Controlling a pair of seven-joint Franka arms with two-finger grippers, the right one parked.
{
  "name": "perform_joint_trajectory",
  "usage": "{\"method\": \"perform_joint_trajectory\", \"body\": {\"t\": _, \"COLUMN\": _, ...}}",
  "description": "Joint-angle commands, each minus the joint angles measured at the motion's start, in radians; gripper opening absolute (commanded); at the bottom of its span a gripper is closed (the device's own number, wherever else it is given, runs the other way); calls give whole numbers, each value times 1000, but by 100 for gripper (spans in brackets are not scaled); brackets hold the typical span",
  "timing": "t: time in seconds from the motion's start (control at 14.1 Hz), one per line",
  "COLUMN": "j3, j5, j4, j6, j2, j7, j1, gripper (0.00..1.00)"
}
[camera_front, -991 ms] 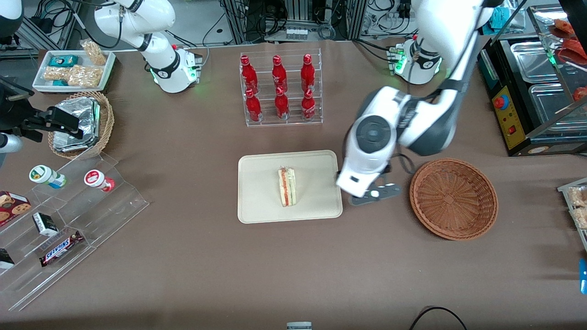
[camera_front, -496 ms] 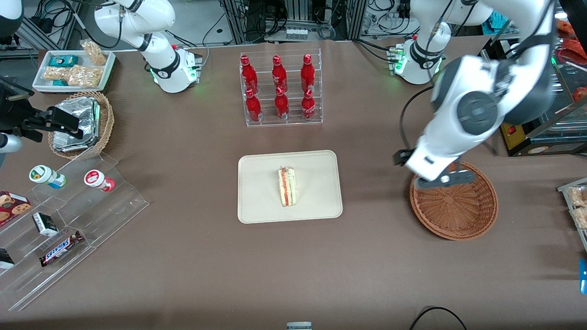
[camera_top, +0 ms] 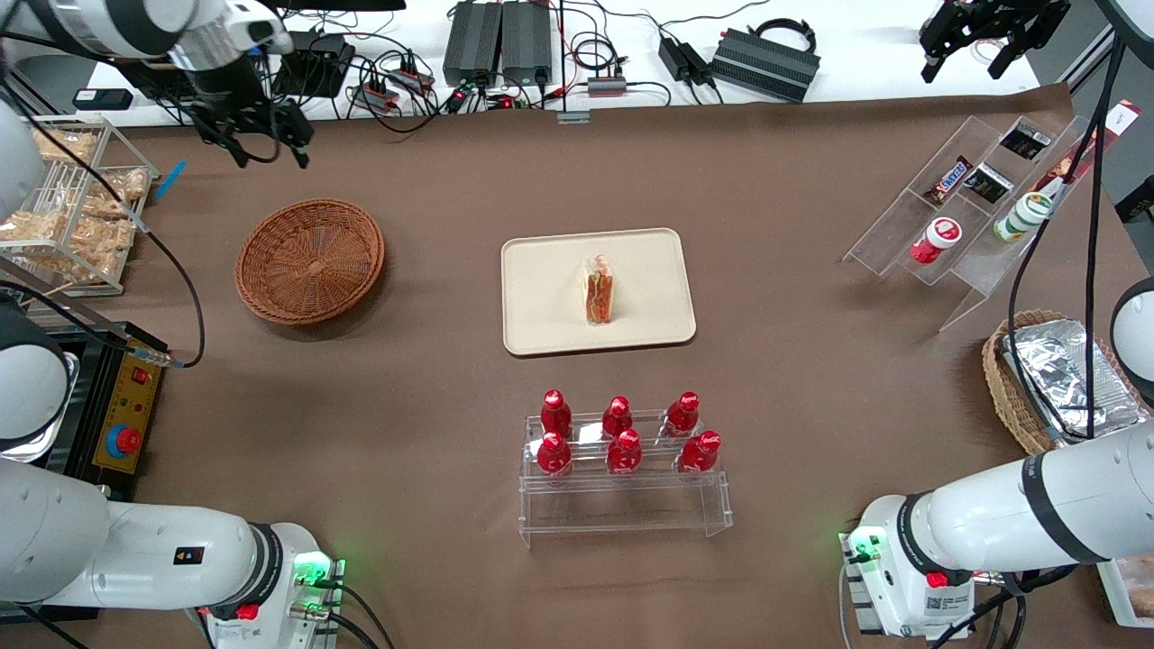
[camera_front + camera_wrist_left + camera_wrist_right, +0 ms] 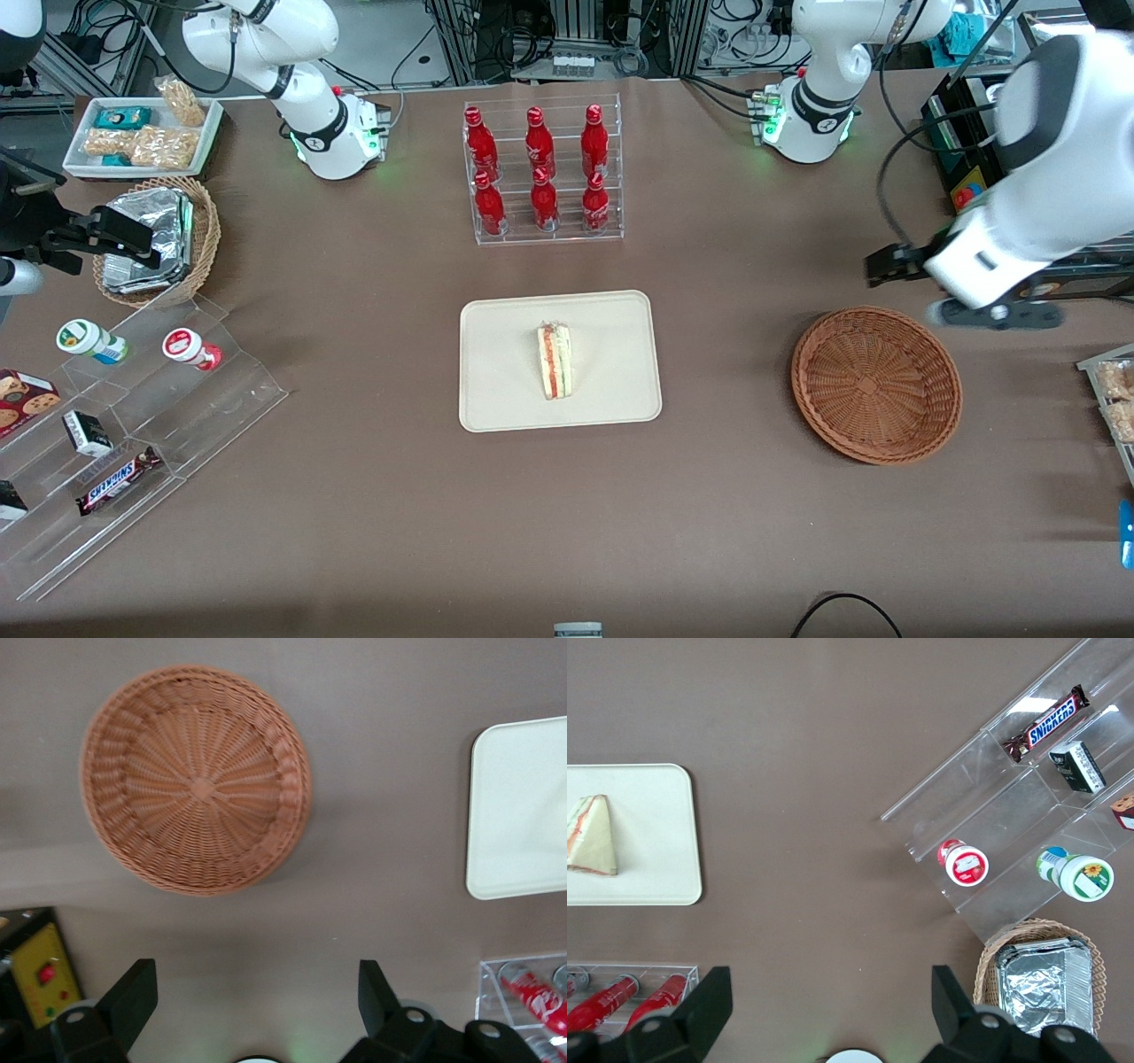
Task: Place sandwich from basket to tray
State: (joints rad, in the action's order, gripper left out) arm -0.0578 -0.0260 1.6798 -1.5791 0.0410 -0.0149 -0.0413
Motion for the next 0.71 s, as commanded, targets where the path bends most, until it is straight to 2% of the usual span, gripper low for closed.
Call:
{"method": "perform_joint_trajectory", "body": {"t": 0.0, "j3": -14, "j5": -6, "j4": -69, "j6": 60, "j2": -27, "j7": 67, "j1": 53, "gripper": 100}}
{"method": "perform_joint_trajectory", "body": {"t": 0.21, "j3": -7, "j5": 0, "j4": -112, "j6": 62, "j2": -33, "j7": 66, "j1": 66, "gripper": 100}}
{"method": "perform_joint_trajectory", "body": {"t": 0.64, "j3": 27, "j5": 0, "j4": -106, "j6": 79, "j2": -69, "j7": 64, "j1": 58, "gripper": 100}}
